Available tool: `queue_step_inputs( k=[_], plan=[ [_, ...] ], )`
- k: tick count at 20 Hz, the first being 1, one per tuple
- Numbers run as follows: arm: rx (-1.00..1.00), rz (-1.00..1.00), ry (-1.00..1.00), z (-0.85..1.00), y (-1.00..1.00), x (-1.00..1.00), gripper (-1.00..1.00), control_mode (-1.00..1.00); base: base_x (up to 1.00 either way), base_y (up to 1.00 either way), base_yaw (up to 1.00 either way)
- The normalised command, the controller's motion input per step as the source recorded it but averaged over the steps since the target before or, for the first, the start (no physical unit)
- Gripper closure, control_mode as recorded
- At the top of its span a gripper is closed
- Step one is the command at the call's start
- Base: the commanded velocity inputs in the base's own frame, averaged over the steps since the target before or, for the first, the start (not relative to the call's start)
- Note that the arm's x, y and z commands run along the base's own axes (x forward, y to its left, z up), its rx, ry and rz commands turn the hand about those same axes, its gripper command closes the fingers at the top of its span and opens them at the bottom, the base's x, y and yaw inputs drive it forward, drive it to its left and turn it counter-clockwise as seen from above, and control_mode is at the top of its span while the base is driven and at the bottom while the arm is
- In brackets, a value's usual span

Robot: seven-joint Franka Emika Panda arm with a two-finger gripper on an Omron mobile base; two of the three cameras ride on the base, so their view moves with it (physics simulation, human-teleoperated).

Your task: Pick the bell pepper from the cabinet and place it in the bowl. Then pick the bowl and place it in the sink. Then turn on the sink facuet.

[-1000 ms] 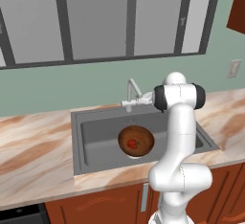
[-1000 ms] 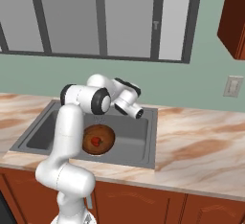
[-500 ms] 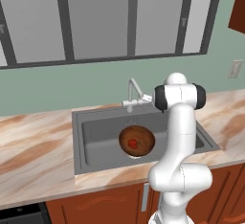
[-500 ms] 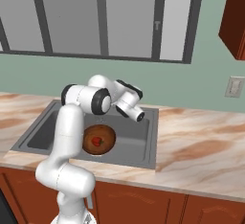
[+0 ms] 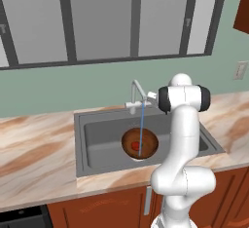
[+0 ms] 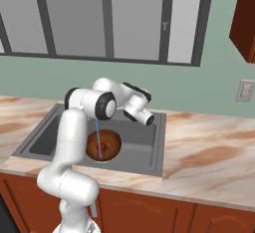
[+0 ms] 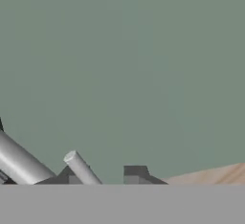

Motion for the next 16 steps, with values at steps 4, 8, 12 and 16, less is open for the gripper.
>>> queue_step_inputs(
  k=[4,8,12,16],
  plan=[
    [0.17,0.0,0.21,0.0,-0.82,-0.02,1.0,-1.0,0.0,0.0,0.0],
    [0.1,-0.01,0.08,0.0,-0.33,-0.01,1.0,-1.0,0.0,0.0,0.0],
    [0.0,0.0,0.0,0.0,0.0,0.0,1.0,-1.0,0.0,0.0,0.0],
    [0.0,0.0,0.0,0.0,0.0,0.0,1.0,-1.0,0.0,0.0,0.0]
  ],
)
